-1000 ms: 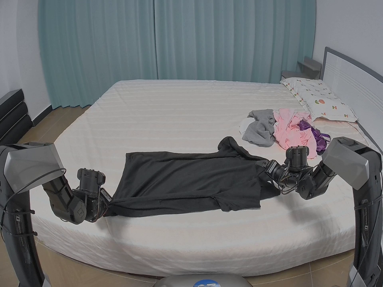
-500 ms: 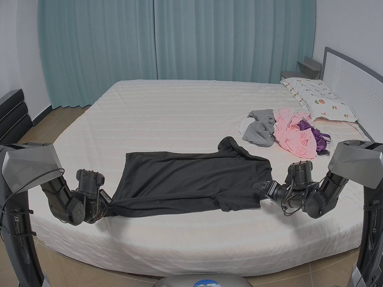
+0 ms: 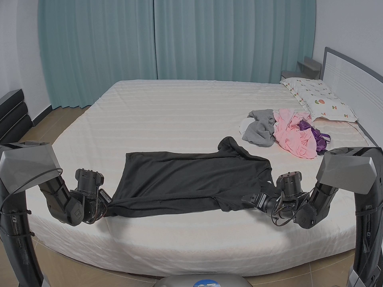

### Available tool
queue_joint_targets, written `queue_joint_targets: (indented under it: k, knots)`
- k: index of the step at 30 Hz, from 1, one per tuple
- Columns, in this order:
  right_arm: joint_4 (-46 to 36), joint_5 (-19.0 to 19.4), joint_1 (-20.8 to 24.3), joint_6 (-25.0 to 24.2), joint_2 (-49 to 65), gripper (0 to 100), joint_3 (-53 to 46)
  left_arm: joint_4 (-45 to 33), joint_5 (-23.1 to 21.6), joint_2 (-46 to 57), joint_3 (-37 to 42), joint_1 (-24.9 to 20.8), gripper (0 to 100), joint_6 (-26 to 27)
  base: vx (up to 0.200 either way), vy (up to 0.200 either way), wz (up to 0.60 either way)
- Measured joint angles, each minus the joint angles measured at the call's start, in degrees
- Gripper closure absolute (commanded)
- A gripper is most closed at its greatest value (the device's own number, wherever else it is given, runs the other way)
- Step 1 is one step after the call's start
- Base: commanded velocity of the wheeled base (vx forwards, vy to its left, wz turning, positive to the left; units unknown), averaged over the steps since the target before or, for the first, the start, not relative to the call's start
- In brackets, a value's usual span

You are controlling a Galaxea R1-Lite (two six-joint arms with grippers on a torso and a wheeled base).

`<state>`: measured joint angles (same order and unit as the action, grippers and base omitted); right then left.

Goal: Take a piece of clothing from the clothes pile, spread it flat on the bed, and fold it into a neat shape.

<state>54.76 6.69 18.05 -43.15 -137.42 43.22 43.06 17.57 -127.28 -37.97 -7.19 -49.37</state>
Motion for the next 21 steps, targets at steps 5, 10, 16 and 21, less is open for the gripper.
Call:
queue_joint_targets:
  k: [5,10,16,21]
  knots:
    - [-0.55,-0.38,-0.12,-0.01,-1.63,100,3.39,-0.01,-0.05,0.07,0.02,0.0,100,-0.02,0.0,0.0,0.0]
    - [-1.01,-1.17,-0.12,-0.04,-2.01,100,3.64,-0.01,-0.02,0.1,0.07,0.0,100,0.0,0.0,0.0,0.0]
    - [-1.01,-1.34,-0.45,-0.01,0.33,100,0.38,-0.04,0.02,0.22,0.49,-0.07,100,0.18,0.0,0.0,0.0]
    - [-0.9,-1.04,-0.67,-0.06,4.38,100,-4.66,-0.28,0.13,1.67,2.39,-0.82,100,0.66,0.0,0.0,0.0]
